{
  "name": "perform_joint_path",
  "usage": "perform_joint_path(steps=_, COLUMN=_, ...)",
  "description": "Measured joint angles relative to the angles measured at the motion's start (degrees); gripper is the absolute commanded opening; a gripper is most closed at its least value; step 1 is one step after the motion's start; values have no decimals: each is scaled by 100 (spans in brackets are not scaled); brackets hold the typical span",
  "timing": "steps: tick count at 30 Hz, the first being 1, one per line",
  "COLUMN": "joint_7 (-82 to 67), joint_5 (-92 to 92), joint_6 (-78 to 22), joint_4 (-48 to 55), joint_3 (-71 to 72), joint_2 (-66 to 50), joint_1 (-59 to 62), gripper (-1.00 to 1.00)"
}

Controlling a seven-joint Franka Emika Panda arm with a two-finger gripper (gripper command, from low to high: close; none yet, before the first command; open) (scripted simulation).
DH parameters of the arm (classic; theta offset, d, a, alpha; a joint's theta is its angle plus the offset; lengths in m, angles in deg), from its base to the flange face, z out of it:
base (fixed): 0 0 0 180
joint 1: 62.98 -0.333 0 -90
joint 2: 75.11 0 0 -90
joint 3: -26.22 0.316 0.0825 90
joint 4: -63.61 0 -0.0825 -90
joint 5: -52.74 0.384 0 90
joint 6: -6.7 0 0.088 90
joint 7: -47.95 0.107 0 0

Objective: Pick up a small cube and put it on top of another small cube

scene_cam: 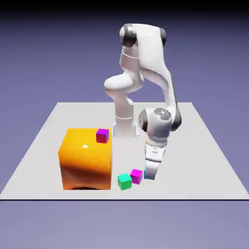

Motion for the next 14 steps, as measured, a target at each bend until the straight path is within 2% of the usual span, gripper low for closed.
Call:
perform_joint_path(steps=5, joint_7=-662, joint_5=-379, joint_6=-13, joint_4=-497, joint_3=-697, joint_2=621, joint_1=-67, gripper=-100)
perform_joint_path(steps=10, joint_7=-1321, joint_5=571, joint_6=893, joint_4=-454, joint_3=137, joint_2=-416, joint_1=660, gripper=-100)
perform_joint_path(steps=11, joint_7=-1409, joint_5=697, joint_6=1013, joint_4=-449, joint_3=247, joint_2=-553, joint_1=757, gripper=100)
perform_joint_path(steps=14, joint_7=-1277, joint_5=508, joint_6=839, joint_4=-457, joint_3=81, joint_2=-347, joint_1=612, gripper=100)
